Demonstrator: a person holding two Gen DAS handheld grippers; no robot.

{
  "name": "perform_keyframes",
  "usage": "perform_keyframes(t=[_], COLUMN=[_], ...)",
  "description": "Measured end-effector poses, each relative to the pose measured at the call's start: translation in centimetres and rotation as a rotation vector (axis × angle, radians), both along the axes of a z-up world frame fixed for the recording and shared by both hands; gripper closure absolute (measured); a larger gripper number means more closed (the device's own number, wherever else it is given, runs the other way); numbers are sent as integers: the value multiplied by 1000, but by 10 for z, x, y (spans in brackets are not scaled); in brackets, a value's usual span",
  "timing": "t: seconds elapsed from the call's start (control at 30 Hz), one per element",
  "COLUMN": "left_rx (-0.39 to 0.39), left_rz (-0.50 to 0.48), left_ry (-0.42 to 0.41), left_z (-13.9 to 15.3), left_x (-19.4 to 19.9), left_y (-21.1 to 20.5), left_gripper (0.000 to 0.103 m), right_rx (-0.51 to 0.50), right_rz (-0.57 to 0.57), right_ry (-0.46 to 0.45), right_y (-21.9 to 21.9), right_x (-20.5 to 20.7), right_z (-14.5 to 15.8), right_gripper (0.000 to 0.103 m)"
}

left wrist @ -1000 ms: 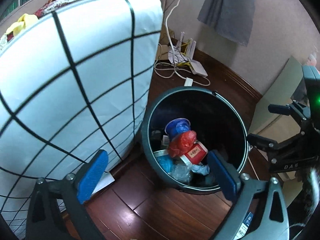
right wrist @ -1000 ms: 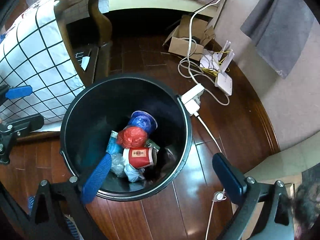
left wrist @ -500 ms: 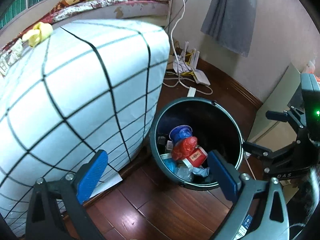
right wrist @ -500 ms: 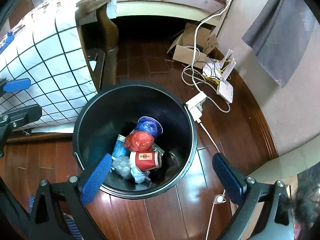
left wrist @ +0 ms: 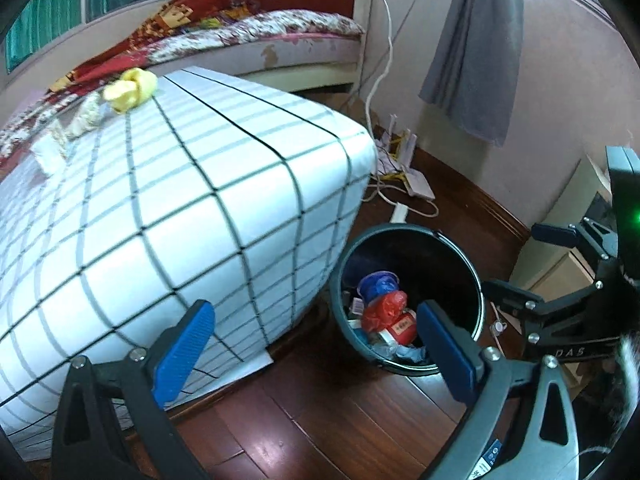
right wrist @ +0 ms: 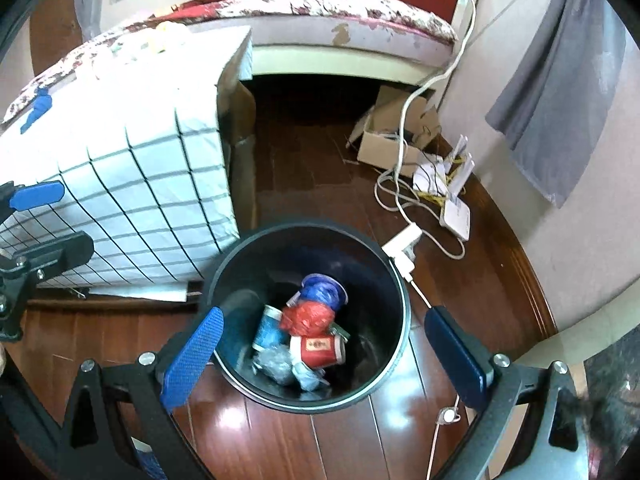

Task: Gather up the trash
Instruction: 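Move both tools back over the table toward the blue cloth and carton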

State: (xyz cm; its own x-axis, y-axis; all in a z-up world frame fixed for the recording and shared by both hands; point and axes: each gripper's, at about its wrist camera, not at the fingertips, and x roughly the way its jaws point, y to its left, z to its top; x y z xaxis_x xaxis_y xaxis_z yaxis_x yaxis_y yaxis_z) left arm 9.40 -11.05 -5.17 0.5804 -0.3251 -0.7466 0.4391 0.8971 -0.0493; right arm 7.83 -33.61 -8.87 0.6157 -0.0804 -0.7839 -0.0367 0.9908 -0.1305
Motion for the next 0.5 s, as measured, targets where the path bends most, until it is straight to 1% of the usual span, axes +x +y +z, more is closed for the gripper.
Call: perform_keyframes(t=[0.27, 0.5], left_rx=[-10, -14], left_rz=[73, 115], left_ry=[-49, -76], left_z=[17, 25], left_x=[0, -3], left_y=[32, 56], left_gripper=[1, 1], right_rx=[-1, -3], right_rz=[4, 39], right_ry=[-69, -89], right_y=[28, 50], right_x=[12, 14], right_z=[32, 43], right_gripper=[1, 1])
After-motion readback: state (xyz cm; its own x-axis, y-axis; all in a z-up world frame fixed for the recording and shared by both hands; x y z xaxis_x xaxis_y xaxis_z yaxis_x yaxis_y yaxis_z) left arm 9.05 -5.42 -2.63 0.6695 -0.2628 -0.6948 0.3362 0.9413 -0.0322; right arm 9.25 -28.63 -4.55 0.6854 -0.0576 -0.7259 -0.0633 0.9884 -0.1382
